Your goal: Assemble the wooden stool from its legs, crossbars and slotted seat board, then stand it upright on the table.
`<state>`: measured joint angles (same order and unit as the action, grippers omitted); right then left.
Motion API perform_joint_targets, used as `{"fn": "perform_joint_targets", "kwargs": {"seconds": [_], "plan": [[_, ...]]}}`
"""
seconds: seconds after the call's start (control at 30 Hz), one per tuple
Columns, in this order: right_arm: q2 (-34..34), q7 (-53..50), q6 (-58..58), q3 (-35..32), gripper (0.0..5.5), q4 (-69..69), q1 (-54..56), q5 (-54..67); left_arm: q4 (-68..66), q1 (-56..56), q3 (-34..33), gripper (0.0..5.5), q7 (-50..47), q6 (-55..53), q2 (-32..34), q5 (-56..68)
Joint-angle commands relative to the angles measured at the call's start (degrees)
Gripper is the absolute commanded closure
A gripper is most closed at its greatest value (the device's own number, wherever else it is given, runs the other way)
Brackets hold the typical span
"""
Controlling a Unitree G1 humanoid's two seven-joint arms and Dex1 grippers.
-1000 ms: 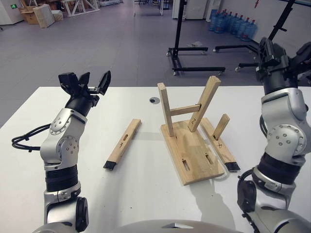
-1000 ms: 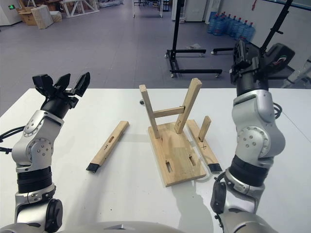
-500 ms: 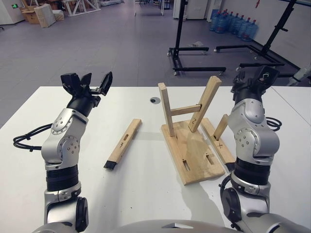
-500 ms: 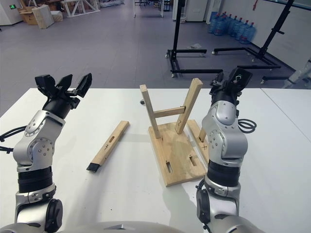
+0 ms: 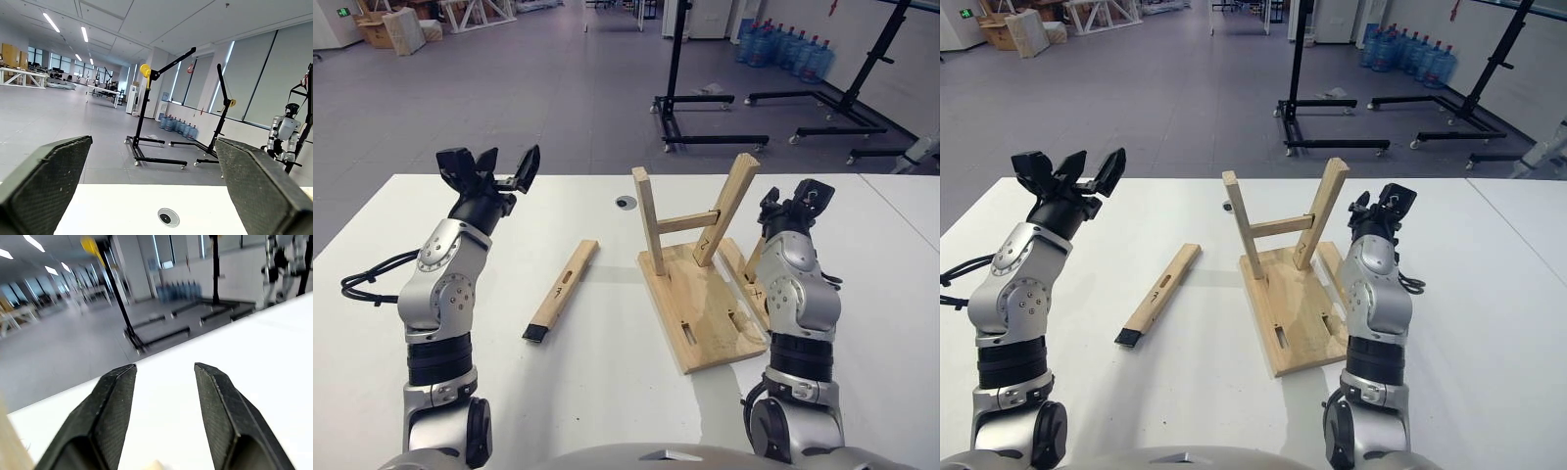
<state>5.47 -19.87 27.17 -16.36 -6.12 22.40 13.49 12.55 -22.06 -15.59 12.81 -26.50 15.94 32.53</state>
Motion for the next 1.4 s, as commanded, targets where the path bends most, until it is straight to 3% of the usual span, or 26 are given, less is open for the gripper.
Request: {"fn": "perform_joint_targets", "kwargs": {"seconds": [0.03,0.3,0.43,0.57,0.67,0.73,0.83,0.93,1.07,1.17,1.4], "plan": [[-1.93,1.09,-0.27,-0.89,3.33,4.02,-2.82,0.52,-0.25,0.57,0.24,0.92,-0.44,0.41,-0.49,-0.75],[2.07,4.16,7.05,-6.41,3.33,-6.68,9.2,11.12,0.94,1.82,0.2,0.92,-0.85,0.53,-1.35,-0.93],[11.43,9.35,12.88,-10.78,3.33,-11.2,14.06,17.13,1.75,2.28,-0.08,0.92,-1.11,0.17,-1.3,-0.69],[28.27,24.92,19.97,-15.14,3.33,-10.62,10.22,22.84,4.79,4.94,-1.94,0.92,-1.27,-1.96,-0.61,1.62],[41.42,44.93,20.81,-19.17,3.33,-7.79,-1.63,25.28,10.07,9.71,-4.65,0.92,0.1,-6.78,0.53,8.63],[45.45,57.66,18.98,-21.46,3.33,-6.73,-13.24,25.04,13.59,13.33,-4.85,0.92,1.97,-9.93,1.95,12.56],[43.98,65.59,16.71,-19.59,3.33,-8.34,-25.5,23.86,16.42,17.21,-3.74,0.92,2.54,-12.85,3.6,14.19],[38.84,65.05,13.88,-13.12,3.15,-9.07,-31.49,21.12,17.34,20.54,0.12,0.64,3.32,-12.74,5.27,10.2],[34.09,60.96,11.71,-8.44,2.59,-6.94,-31.34,18.34,16.81,21.35,3.71,0.12,3.65,-10.52,5.14,6.36],[32.24,57.27,11.46,-7.2,2.01,-5.38,-29.02,16.95,15.46,20.39,3.76,0.1,3.54,-10.14,4.8,6.03],[30.79,54.54,10.55,-1.51,2.01,-4.45,-29.82,12.99,13.82,18.28,2.92,0.1,3.54,-10.3,4.41,7.57]]}}
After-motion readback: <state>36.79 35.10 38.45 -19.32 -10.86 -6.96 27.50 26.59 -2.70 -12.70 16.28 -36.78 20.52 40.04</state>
